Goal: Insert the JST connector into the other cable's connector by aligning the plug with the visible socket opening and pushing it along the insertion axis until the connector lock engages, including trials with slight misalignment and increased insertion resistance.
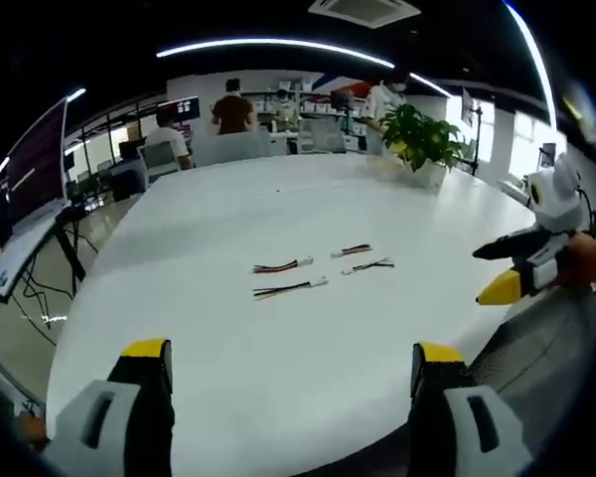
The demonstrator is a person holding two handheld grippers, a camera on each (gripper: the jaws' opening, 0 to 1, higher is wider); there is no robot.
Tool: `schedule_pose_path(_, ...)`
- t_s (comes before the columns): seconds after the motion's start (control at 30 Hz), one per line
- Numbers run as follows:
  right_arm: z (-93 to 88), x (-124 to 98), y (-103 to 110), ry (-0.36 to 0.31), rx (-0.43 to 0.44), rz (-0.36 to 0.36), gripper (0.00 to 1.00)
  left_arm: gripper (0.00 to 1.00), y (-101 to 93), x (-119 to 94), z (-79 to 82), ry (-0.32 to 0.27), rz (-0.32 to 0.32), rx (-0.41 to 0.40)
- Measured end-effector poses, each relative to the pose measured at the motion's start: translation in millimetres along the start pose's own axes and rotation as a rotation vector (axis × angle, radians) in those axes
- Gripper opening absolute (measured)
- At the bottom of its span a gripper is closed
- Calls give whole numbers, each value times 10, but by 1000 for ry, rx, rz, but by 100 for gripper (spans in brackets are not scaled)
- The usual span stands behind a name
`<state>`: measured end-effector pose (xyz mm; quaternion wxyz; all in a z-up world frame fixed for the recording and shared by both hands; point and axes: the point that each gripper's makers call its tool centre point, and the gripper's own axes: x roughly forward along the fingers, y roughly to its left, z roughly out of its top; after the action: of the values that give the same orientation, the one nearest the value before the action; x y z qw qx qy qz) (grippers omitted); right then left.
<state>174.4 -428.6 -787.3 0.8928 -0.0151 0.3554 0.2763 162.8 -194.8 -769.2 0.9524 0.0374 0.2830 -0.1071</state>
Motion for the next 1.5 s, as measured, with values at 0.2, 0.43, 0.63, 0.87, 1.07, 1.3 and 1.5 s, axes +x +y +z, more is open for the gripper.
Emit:
schedule_pose_path(0.2,-50,21,-28,25,6,-9,89,98,89,6,-16,-1,15,-80)
schedule_pose_path(0.43,-90,30,-51,47,1,-19,88,98,65,7,-17,-1,1,-116)
schedule_pose_path(0.63,-76,17,-69,39,-14,-28,86,98,90,2,2,-15,-5,-185)
schedule_pose_path(0.87,98,53,-98,-25,-75,-36,84,98,-53,60,17,7,-37,-42)
schedule_pose_path(1.07,269,57,-160,-71,-97,-37,84,98,-134,78,189,-48,-72,-36)
schedule_pose_path(1.3,485,-32,-230,-126,-142,-50,83,98,-12,39,497,-122,-55,33)
schedule_pose_path(1.5,558,-97,-218,-146,-149,-36,82,99,-70,-13,722,-162,-85,42)
